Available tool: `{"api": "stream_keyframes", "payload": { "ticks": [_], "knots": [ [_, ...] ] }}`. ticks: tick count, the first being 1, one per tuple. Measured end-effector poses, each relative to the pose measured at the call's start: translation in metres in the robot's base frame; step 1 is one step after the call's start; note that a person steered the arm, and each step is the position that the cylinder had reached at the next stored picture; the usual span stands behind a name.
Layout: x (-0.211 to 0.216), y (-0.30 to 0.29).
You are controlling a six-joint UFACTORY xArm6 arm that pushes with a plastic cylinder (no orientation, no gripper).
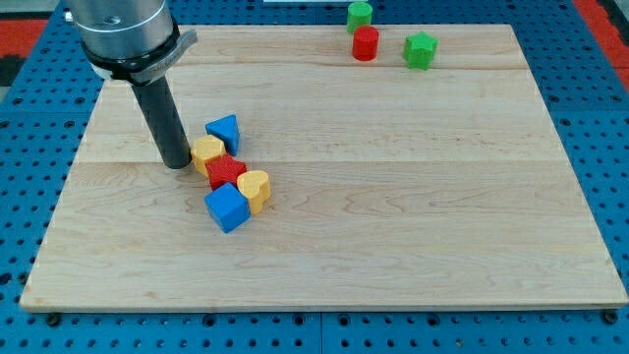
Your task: Slide the blue cube below the yellow hexagon
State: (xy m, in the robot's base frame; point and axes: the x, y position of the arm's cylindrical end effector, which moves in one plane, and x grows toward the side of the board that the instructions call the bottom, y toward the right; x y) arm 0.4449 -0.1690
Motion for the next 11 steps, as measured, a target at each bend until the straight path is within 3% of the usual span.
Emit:
{"api": "stream_keyframes", "payload": {
  "ticks": [2, 3, 4, 5, 6, 8, 10, 11],
  "knots": [
    [0.057, 0.041],
    [0.057, 0.053],
    [0.067, 0.008],
    [0.134, 0.055],
    [0.119, 0.118],
    [0.094, 0.037],
    [0.085, 0.092],
    [0.104, 0.101]
  ]
}}
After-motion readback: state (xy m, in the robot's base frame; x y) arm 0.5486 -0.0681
